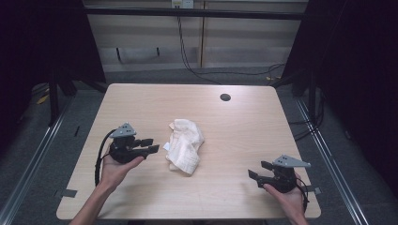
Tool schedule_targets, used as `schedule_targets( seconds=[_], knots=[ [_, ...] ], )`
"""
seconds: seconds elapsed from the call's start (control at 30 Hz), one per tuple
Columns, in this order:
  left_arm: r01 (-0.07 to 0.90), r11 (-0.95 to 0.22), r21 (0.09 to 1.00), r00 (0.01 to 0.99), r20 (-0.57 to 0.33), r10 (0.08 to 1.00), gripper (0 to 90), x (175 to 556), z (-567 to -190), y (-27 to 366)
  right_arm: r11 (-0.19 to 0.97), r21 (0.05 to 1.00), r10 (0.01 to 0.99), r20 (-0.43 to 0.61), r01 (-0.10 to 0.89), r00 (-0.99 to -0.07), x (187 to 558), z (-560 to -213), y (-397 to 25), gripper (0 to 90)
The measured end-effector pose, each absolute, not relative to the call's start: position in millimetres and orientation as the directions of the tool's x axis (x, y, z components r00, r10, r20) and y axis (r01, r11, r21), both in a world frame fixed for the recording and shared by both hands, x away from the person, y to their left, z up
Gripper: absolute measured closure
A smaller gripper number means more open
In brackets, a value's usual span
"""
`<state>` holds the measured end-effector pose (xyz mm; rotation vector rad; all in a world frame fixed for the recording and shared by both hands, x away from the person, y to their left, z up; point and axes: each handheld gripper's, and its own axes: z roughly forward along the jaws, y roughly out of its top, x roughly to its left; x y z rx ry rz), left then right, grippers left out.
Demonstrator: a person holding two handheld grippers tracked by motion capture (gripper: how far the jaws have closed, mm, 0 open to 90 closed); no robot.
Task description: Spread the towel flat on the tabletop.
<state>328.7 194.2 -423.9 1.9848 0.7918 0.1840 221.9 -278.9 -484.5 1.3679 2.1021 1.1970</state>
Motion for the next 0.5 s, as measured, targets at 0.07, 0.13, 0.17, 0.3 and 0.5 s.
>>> schedule_targets(
  seconds=[0.07,0.13,0.17,0.3,0.5],
  knots=[
    [0.462,-0.331,0.822,0.778,-0.197,0.596,61.7,335,-425,188,0.171,0.804,0.874,0.143,0.569,-0.465,222,-484,-279,30.2],
    [0.464,-0.336,0.819,0.782,-0.2,0.591,61.6,341,-427,181,0.18,0.802,0.874,0.135,0.57,-0.466,221,-484,-278,29.4],
    [0.472,-0.329,0.818,0.779,-0.212,0.59,58.2,343,-429,177,0.184,0.801,0.873,0.133,0.569,-0.469,221,-484,-277,29.4],
    [0.475,-0.33,0.816,0.783,-0.22,0.582,51.4,342,-436,160,0.189,0.808,0.869,0.126,0.557,-0.479,220,-483,-276,29.4],
    [0.508,-0.349,0.788,0.796,-0.273,0.54,50.7,344,-460,147,0.21,0.803,0.86,0.12,0.558,-0.496,221,-484,-274,29.1]
  ],
)
